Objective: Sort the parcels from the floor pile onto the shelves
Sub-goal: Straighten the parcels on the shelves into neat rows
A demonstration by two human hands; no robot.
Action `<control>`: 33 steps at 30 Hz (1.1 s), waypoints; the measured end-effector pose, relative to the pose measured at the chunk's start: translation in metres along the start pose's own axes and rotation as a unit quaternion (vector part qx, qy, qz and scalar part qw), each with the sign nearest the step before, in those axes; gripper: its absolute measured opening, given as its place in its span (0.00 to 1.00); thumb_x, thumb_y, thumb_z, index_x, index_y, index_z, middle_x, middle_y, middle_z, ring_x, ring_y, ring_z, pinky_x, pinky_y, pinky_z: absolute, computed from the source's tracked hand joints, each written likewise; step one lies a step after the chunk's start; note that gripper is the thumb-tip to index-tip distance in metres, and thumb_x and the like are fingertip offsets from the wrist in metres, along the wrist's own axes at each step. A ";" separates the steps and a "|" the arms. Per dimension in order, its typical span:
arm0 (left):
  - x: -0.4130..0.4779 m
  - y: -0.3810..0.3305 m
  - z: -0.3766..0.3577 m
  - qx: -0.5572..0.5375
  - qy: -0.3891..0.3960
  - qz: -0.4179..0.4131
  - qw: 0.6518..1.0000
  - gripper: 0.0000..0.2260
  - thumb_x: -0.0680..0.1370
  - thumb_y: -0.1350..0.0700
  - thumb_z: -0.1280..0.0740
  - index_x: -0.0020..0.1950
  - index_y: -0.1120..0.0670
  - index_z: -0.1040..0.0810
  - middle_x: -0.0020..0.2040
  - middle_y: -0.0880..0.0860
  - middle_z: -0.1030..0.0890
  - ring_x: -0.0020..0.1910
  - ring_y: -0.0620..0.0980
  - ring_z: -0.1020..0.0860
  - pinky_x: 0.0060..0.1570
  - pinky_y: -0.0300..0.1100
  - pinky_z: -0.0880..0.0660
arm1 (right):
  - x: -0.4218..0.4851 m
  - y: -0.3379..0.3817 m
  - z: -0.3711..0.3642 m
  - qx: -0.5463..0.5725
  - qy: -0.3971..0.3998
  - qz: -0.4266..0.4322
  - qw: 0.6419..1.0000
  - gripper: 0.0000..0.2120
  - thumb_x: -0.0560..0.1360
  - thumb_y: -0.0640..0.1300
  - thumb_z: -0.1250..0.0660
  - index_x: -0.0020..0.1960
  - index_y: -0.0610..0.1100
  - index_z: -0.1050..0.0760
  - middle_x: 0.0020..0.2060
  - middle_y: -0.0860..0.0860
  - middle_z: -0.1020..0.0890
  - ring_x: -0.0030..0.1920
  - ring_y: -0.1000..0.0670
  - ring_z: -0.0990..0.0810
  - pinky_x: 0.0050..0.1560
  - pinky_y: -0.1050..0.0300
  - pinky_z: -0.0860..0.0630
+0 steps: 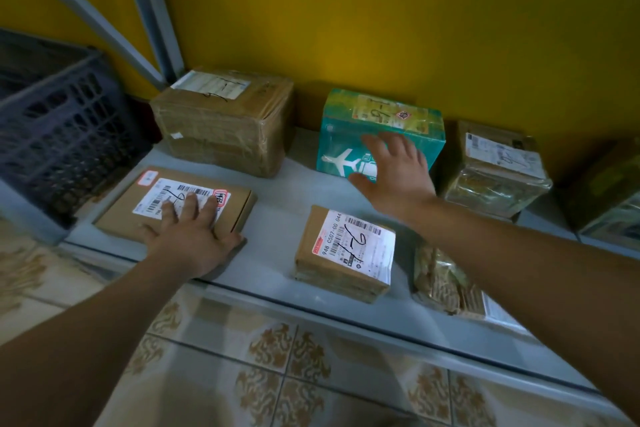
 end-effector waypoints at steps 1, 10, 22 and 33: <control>-0.001 0.000 0.000 0.001 -0.001 -0.001 1.000 0.41 0.73 0.27 0.47 0.79 0.42 0.57 0.80 0.48 0.59 0.78 0.60 0.60 0.71 0.68 0.55 | 0.015 -0.005 0.003 -0.014 -0.011 -0.026 0.999 0.34 0.79 0.60 0.39 0.80 0.54 0.49 0.79 0.46 0.46 0.79 0.42 0.52 0.77 0.41 0.52; -0.003 0.001 0.005 0.002 -0.051 -0.005 0.999 0.38 0.72 0.26 0.46 0.77 0.41 0.49 0.79 0.49 0.49 0.77 0.57 0.53 0.71 0.65 0.51 | 0.062 -0.027 -0.008 -0.053 0.015 -0.111 0.992 0.29 0.82 0.57 0.44 0.80 0.58 0.50 0.80 0.47 0.46 0.79 0.39 0.51 0.75 0.35 0.52; -0.001 0.011 0.010 -0.009 -0.059 -0.002 0.998 0.38 0.73 0.27 0.48 0.79 0.42 0.51 0.80 0.50 0.53 0.78 0.57 0.56 0.72 0.66 0.54 | 0.062 0.003 -0.006 -0.063 0.002 -0.073 0.995 0.36 0.80 0.61 0.41 0.81 0.53 0.54 0.80 0.44 0.53 0.79 0.39 0.58 0.76 0.35 0.58; 0.018 0.056 0.006 0.012 -0.052 0.064 0.997 0.41 0.72 0.25 0.50 0.79 0.42 0.57 0.80 0.52 0.59 0.78 0.60 0.59 0.72 0.66 0.57 | 0.108 0.151 -0.039 0.031 0.047 0.120 0.991 0.30 0.82 0.56 0.43 0.80 0.56 0.51 0.80 0.47 0.50 0.80 0.42 0.55 0.76 0.40 0.48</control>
Point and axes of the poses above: each hand's wrist, its own x-axis towards the middle knuckle, its own z-axis out of the back of the hand, y = z × x, the point moved 4 cm from there along x, towards the middle knuckle
